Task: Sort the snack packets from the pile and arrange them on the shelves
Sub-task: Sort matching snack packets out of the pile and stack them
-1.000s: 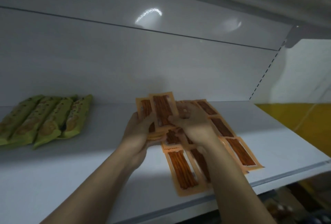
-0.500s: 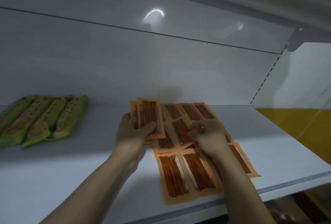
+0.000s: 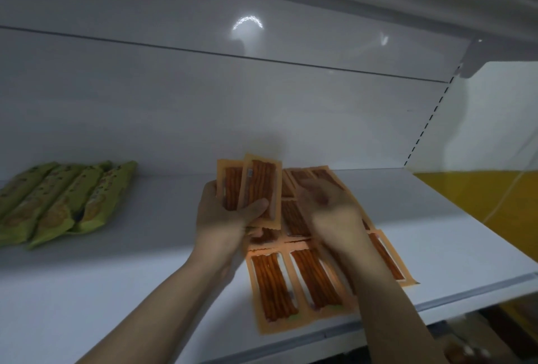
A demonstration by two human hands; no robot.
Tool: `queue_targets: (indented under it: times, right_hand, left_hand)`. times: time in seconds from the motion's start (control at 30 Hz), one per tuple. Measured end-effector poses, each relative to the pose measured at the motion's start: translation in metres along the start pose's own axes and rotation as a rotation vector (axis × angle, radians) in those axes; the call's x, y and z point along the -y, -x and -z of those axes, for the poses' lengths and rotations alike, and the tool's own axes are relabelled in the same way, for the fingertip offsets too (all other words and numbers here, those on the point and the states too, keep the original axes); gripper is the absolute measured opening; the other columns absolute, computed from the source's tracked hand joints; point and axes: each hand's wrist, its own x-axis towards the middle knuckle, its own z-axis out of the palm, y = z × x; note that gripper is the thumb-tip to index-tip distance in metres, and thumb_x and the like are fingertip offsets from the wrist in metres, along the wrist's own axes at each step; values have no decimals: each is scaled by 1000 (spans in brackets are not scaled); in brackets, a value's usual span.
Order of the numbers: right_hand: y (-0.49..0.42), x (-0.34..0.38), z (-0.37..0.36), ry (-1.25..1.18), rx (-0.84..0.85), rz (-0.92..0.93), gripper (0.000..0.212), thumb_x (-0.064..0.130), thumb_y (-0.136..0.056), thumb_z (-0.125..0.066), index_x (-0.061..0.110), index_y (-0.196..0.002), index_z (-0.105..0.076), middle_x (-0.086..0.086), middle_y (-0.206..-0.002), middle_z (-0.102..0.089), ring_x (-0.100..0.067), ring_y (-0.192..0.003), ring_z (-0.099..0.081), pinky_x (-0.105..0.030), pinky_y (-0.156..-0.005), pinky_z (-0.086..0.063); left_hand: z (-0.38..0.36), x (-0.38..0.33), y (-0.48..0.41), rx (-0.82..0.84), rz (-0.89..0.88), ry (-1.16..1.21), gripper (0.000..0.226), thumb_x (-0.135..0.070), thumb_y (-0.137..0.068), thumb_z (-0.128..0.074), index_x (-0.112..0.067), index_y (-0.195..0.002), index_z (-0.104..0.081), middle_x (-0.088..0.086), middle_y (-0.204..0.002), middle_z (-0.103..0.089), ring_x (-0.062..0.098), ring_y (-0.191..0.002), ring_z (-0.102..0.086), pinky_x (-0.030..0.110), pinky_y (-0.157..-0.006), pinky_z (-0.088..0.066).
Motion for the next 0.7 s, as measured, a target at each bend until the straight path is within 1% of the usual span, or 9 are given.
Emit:
queue_targets:
  times: [0.03,0.1,0.2,0.27,0.33,0.37,0.47,0.57,0.7]
  right_hand:
    - [0,9,3,-136,86,-37,31,41,-93,-61,25,-118,-68,11,-112,-68,-3,-102,-63,-7,-73,-43]
    - [-1,21,6,-337,200,-46,23,31,-92,-65,20,-112,-70,6,-105,-72,-7,-94,-68,-14,-71,-52]
    - [-12,22,16,-386,99,-42,14,10,-87,-71,18,-99,-69,2,-83,-73,-5,-71,-69,-22,-62,-53]
    - [-25,11,31,-432,5,-140,20,3,-86,-70,13,-103,-67,0,-74,-69,-3,-54,-63,-20,-52,-50]
    - [-36,-8,51,-365,-41,-236,27,3,-86,-71,9,-111,-64,-3,-69,-66,-4,-49,-61,-19,-47,-48]
    - [-40,-21,58,-282,-27,-264,31,6,-86,-72,10,-114,-63,-4,-71,-67,-7,-52,-64,-21,-49,-50]
    - [-43,-45,62,-42,55,-296,37,15,-81,-78,22,-111,-58,-11,-87,-70,-24,-74,-69,-35,-64,-56]
    - [-45,-52,51,40,104,-267,33,17,-74,-80,24,-100,-62,-12,-94,-69,-33,-87,-68,-44,-77,-57]
    - [-48,-51,41,120,163,-224,26,17,-78,-79,23,-97,-62,-6,-95,-64,-27,-89,-63,-28,-70,-44]
  left_hand:
    - [-4,0,-1,2,-2,-7,45,7,-78,-75,7,-117,-54,26,-98,-70,30,-69,-71,31,-49,-57]
    - [-17,-1,-1,32,-28,-67,46,6,-75,-78,1,-116,-57,20,-97,-72,28,-76,-73,32,-54,-59]
    - [-34,-4,-1,117,-44,-177,40,4,-76,-76,-7,-111,-60,11,-97,-73,22,-80,-73,28,-62,-60]
    - [-36,-5,-6,94,-5,-137,27,4,-82,-67,-11,-104,-61,11,-94,-73,23,-77,-73,32,-61,-60]
    - [-35,-5,-12,50,45,-105,27,0,-81,-65,-8,-107,-61,17,-100,-72,29,-84,-72,43,-69,-61]
    - [-33,-3,-14,37,62,-95,28,-1,-81,-65,-6,-109,-60,19,-101,-71,31,-85,-72,45,-69,-61]
    - [-35,1,-12,23,88,-55,24,7,-87,-63,-3,-109,-60,19,-98,-71,30,-78,-72,36,-56,-59]
    - [-41,7,-5,43,133,-18,33,7,-84,-68,-2,-114,-57,18,-97,-73,33,-77,-74,38,-57,-59]
    - [-41,13,-4,16,120,-4,35,6,-82,-71,-6,-113,-58,14,-95,-74,29,-76,-74,34,-56,-58]
